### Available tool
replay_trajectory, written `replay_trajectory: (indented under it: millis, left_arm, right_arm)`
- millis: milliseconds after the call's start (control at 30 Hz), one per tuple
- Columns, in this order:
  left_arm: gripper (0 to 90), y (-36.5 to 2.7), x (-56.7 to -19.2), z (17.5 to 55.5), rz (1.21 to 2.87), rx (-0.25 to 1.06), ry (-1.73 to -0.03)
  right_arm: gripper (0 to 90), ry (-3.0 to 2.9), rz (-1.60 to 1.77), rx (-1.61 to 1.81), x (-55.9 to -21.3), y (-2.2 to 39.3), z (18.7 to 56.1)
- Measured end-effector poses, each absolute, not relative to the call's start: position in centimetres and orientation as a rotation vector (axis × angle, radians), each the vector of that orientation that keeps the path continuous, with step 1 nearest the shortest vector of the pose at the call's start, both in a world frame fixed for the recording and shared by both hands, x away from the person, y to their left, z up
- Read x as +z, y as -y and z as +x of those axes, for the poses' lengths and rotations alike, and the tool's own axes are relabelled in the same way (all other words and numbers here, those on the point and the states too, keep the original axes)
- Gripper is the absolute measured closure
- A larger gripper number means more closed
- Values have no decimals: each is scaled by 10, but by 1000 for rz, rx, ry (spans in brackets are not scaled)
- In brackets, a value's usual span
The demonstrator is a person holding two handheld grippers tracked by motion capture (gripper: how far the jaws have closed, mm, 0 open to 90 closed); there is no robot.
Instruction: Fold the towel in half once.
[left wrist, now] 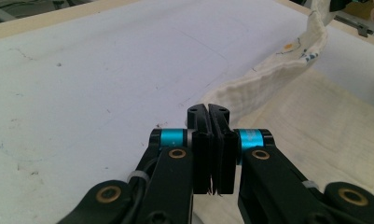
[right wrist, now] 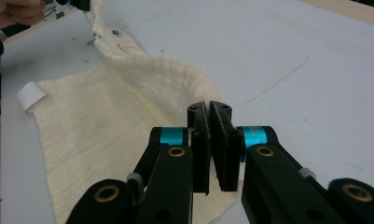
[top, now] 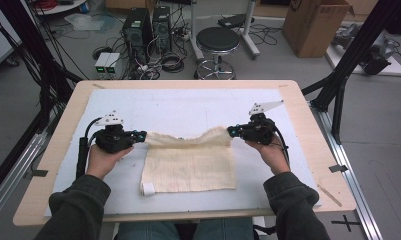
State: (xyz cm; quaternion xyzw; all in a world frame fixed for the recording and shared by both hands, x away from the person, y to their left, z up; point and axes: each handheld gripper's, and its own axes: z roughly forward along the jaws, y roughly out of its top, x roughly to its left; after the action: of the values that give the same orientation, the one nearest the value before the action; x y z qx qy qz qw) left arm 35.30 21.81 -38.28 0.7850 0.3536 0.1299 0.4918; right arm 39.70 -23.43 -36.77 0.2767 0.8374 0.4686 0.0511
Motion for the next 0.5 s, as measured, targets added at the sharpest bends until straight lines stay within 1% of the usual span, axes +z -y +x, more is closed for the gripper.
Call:
replay_trajectory:
  millis: [500]
  left_arm:
    - [875,-222,-398,329,1917,281,-838]
  right_arm:
    - [865,-2558,843,1455,-380,240,377]
